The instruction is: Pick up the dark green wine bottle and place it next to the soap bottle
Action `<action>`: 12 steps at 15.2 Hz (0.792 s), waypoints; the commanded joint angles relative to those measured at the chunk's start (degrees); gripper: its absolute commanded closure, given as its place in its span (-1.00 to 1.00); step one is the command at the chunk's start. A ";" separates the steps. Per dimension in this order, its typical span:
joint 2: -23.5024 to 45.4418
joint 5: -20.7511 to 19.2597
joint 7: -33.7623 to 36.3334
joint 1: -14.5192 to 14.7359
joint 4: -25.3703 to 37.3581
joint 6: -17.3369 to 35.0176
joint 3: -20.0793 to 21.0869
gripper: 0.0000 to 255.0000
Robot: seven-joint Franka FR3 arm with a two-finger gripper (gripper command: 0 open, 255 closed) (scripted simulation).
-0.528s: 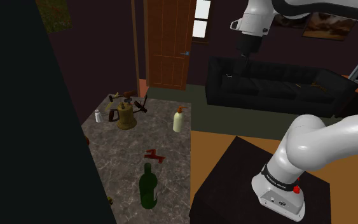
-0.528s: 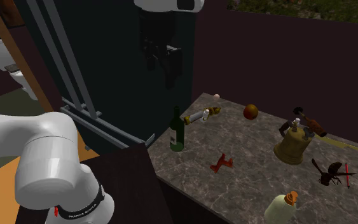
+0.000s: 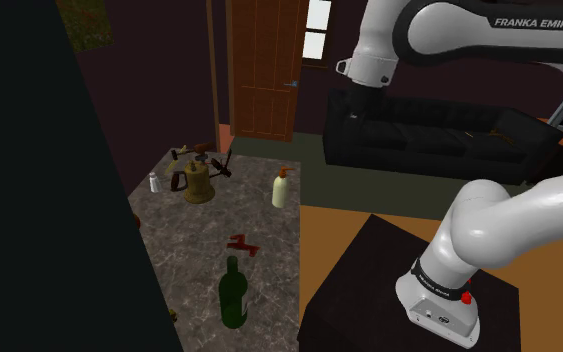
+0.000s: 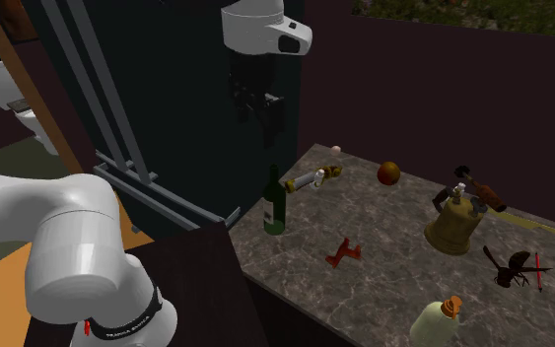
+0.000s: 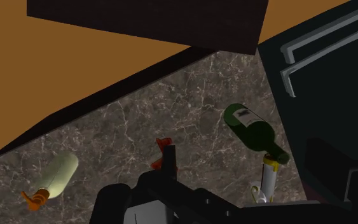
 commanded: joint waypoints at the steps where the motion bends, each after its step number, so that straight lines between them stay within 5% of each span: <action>1: 1.71 0.99 1.23 0.62 -1.63 3.78 1.80 -1.00; 12: 17.43 4.01 8.22 3.20 -4.86 24.58 11.92 -1.00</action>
